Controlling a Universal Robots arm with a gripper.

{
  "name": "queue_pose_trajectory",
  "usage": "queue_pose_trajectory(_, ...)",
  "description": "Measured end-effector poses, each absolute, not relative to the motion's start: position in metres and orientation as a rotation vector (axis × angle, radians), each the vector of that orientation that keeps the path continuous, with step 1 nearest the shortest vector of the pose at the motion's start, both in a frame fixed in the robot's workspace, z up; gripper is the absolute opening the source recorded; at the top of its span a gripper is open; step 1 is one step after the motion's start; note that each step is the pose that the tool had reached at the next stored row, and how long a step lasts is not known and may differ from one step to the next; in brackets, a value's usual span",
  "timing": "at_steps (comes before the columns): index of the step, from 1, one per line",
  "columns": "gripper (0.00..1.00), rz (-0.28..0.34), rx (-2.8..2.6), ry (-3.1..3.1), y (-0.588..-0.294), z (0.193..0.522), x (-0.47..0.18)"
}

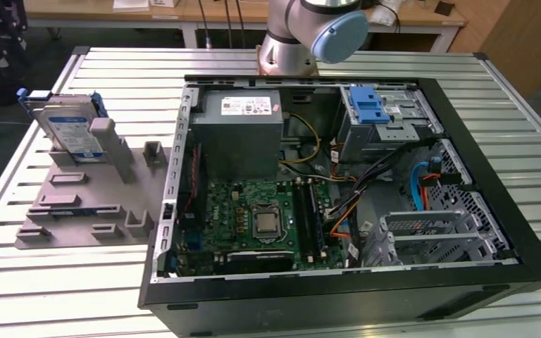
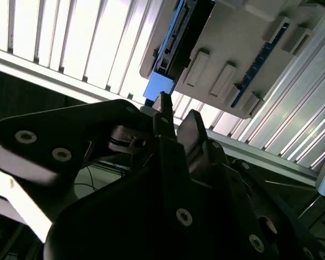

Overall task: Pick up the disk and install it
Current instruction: 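Pick up the disk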

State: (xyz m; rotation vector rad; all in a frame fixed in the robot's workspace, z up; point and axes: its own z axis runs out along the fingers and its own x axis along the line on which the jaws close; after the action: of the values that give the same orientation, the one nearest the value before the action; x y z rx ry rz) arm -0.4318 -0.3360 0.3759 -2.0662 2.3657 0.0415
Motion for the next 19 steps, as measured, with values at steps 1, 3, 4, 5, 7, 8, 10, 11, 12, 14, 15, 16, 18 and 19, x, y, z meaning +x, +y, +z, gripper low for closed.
queue_pose_trajectory(1,0.29,0.041,-2.066,2.366,-0.336,0.375,-0.432)
queue_pose_trajectory(3,0.41,0.04,-2.066,2.366,-0.336,0.374,-0.432)
queue_pose_trajectory(4,0.41,0.039,-2.066,2.366,-0.336,0.372,-0.432)
queue_pose_trajectory(5,0.47,0.039,-2.066,2.366,-0.336,0.37,-0.432)
queue_pose_trajectory(7,0.53,0.039,-2.066,2.366,-0.336,0.366,-0.432)
queue_pose_trajectory(8,0.53,0.039,-2.066,2.366,-0.336,0.365,-0.432)
queue_pose_trajectory(10,0.53,0.039,-2.066,2.366,-0.335,0.361,-0.432)
queue_pose_trajectory(11,0.53,0.039,-2.066,2.366,-0.335,0.359,-0.432)
queue_pose_trajectory(12,0.53,0.039,-2.066,2.365,-0.335,0.358,-0.432)
queue_pose_trajectory(14,0.53,0.038,-2.066,2.366,-0.335,0.358,-0.432)
queue_pose_trajectory(15,0.53,0.038,-2.066,2.366,-0.335,0.358,-0.432)
queue_pose_trajectory(16,0.53,0.038,-2.066,2.366,-0.335,0.358,-0.432)
queue_pose_trajectory(18,0.54,0.038,-2.066,2.366,-0.335,0.357,-0.432)
queue_pose_trajectory(19,0.54,0.038,-2.066,2.366,-0.335,0.357,-0.432)
